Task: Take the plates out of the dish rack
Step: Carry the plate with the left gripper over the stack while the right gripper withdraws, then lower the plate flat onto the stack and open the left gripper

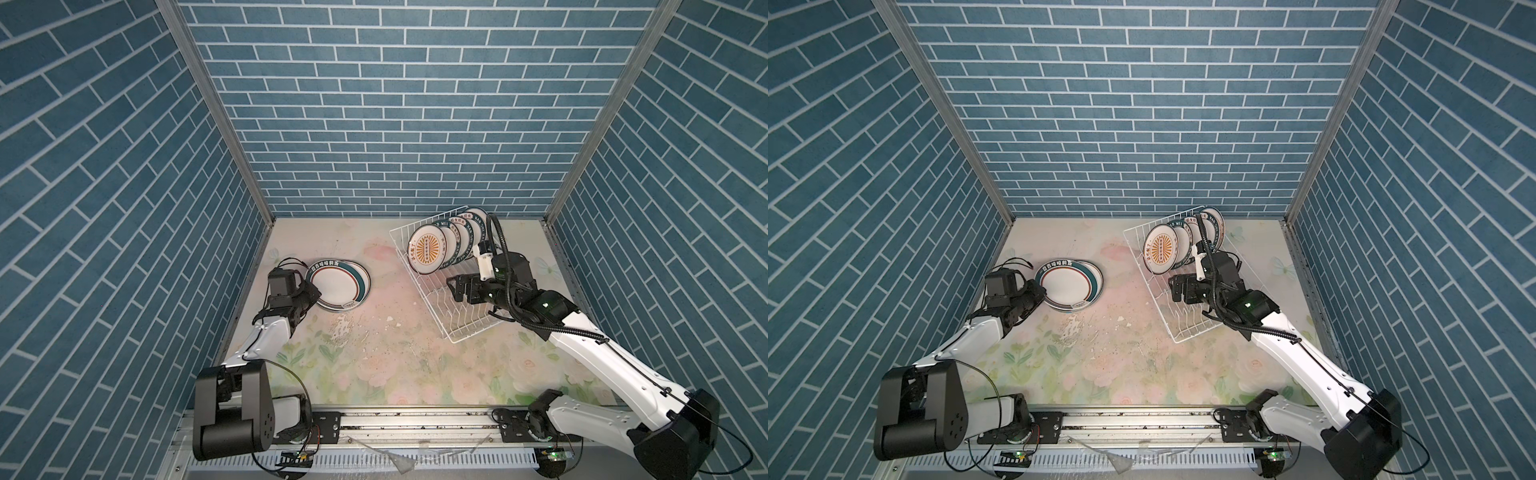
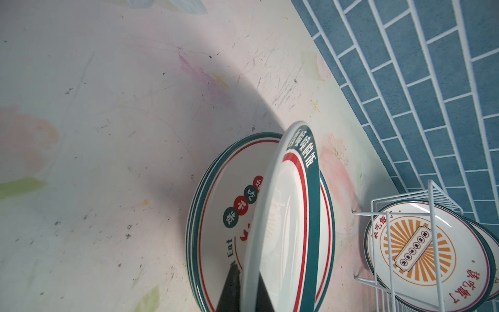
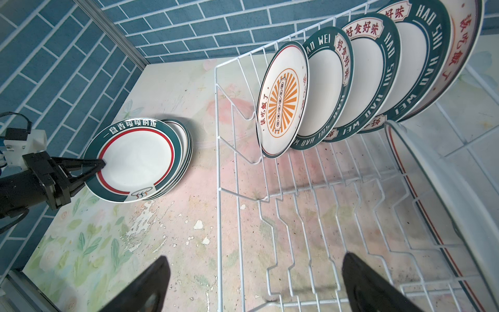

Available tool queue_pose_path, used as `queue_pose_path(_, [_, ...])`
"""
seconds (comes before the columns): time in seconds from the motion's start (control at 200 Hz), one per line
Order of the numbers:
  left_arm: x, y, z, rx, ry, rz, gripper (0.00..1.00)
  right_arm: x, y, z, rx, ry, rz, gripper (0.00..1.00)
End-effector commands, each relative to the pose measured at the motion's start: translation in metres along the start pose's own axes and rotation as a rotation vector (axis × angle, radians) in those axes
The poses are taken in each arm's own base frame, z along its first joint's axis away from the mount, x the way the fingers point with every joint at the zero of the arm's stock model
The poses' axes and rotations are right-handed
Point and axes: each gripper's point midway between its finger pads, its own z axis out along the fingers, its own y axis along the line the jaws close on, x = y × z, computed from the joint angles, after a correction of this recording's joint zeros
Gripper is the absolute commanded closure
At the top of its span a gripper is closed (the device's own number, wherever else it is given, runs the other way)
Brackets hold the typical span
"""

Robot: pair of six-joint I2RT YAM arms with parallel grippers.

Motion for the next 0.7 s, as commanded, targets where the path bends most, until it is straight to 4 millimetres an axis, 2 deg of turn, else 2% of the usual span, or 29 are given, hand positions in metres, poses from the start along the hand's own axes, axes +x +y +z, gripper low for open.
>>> queue_pose_path(0.0, [0.0008,0.0002,-0.0002,-0.013,0.016,0.023,0.88,0.0014,-0.0009,0.0002,0.000,0.008,-0.030,0.01])
queue_pose_path(0.09, [0.0012,0.0020,0.0003,-0.024,0.021,0.021,0.81,0.0019,-0.0011,0.0007,-0.001,0.009,-0.030,0.01])
queue_pose_path(0.325, [0.0046,0.0058,0.0040,-0.046,0.048,0.014,0.77,0.0027,-0.0010,0.0020,-0.003,0.012,-0.031,0.01])
queue_pose_path(0.605, [0.0047,0.0078,0.0043,-0.070,0.063,0.016,0.58,0.0054,-0.0015,0.0066,-0.004,0.025,-0.033,0.01])
queue_pose_path(0.695, [0.0038,0.0074,0.0043,-0.073,0.065,0.022,0.55,0.0063,-0.0011,0.0076,-0.006,0.029,-0.033,0.01])
